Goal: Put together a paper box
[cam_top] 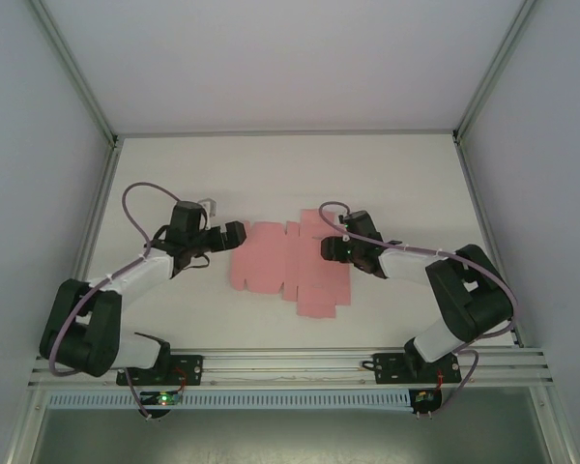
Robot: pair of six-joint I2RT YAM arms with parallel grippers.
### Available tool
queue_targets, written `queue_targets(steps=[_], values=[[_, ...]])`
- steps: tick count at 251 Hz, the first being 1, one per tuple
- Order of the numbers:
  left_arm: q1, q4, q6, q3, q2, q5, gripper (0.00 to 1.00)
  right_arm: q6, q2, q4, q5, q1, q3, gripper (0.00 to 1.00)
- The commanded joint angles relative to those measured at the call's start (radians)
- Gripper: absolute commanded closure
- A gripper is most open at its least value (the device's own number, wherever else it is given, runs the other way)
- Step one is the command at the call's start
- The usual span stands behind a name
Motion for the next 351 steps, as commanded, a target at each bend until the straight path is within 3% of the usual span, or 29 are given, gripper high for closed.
queue_targets(steps=[1,26,65,107,129,137,175,211,231,261,278,313,351], values=[[-0.007,0.031,-0.034,0.008,0.042,0.113,0.0,0.063,0.02,0.032,-0.025,-0.038,-0.051,0.42],[-0.008,0.087,-0.042,0.007,0.088,0.181,0.0,0.053,0.024,0.031,-0.021,-0.045,-0.075,0.42],[-0.029,0.282,-0.121,0.014,0.206,0.404,0.0,0.06,0.063,0.066,-0.068,-0.04,-0.078,0.42],[-0.043,0.356,-0.148,0.014,0.272,0.454,0.03,0.073,0.098,0.077,-0.04,-0.041,-0.085,0.43],[-0.044,0.426,-0.175,0.004,0.268,0.484,0.25,0.069,0.093,0.091,-0.031,-0.042,-0.096,0.42],[-0.044,0.441,-0.185,0.005,0.261,0.494,0.44,0.064,0.082,0.09,-0.032,-0.046,-0.098,0.42],[-0.05,0.399,-0.15,0.028,0.193,0.473,1.0,0.01,-0.014,0.09,-0.115,-0.068,-0.092,0.38],[-0.056,0.343,-0.061,0.035,0.097,0.431,1.0,-0.099,-0.163,0.105,-0.224,-0.112,-0.089,0.3],[-0.062,0.389,-0.041,0.026,0.039,0.467,1.0,-0.112,-0.233,0.155,-0.323,-0.177,-0.118,0.27],[-0.077,0.404,-0.089,0.03,-0.066,0.492,1.0,-0.038,-0.323,0.26,-0.584,-0.301,-0.168,0.35],[-0.107,0.379,-0.093,0.037,-0.132,0.472,1.0,-0.046,-0.373,0.281,-0.69,-0.322,-0.19,0.36],[-0.163,0.274,-0.061,0.053,-0.25,0.39,1.0,-0.061,-0.473,0.279,-0.764,-0.323,-0.226,0.36],[-0.182,0.248,-0.074,0.027,-0.366,0.334,1.0,-0.089,-0.593,0.223,-0.704,-0.325,-0.274,0.36]])
